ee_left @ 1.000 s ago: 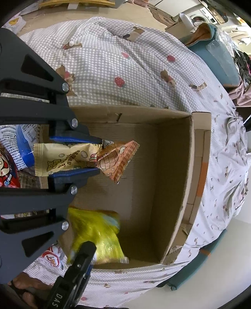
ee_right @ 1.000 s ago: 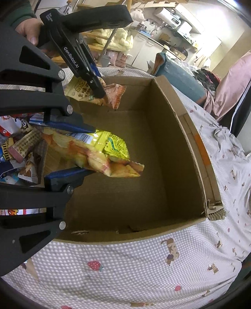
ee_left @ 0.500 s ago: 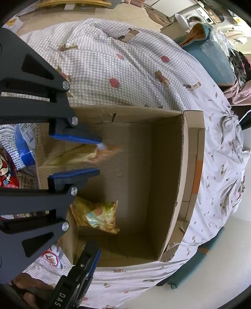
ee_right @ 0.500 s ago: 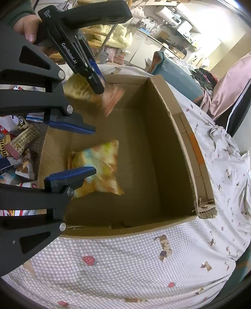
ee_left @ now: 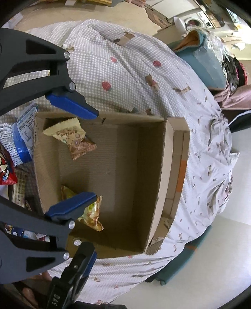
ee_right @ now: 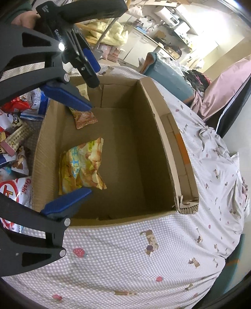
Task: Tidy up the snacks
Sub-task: 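Carry both packets into the box and open both tools to drop them, then grasp the red candy bag with the left tool from the pile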
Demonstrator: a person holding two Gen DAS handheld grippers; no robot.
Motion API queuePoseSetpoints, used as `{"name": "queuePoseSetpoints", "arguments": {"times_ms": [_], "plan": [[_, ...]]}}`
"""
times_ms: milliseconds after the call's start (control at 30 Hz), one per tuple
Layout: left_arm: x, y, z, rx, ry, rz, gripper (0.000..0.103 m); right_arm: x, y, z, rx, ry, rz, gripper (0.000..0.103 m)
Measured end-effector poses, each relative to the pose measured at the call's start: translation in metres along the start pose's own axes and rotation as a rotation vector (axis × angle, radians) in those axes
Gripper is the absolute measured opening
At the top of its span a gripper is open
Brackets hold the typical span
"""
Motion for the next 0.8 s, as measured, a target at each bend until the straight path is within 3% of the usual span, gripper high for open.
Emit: {"name": "queuePoseSetpoints", "arguments": {"times_ms": [333,400,500,800], "plan": [[0.004,-0.024,-0.008,0.013,-0.026,0.051,0.076,-0.005,-0.028,-0.003,0.006,0.001,0.092,0.097],[0.005,-0.030,-0.008,0.024,-0.039,0.059,0.086,-0.005,-0.035,-0.002,0.006,0.006,0.109,0.098],[0.005,-0.040,-0.007,0.032,-0.048,0.076,0.088,-0.003,-0.043,-0.001,0.013,0.009,0.123,0.098],[0.019,-0.067,-0.002,-0.021,0.037,0.108,0.088,-0.001,-0.085,-0.011,0.044,-0.050,0.187,0.098]]}}
Point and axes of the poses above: each gripper's, at about its wrist camera, not at the fingertips, and y roughly the way its jaws point, z to its right, x to its underside, the point moved 7 cm from there along y, roughly the way its jaws point, and after that the axes turned 1 degree about y, right-handed, at the moved point
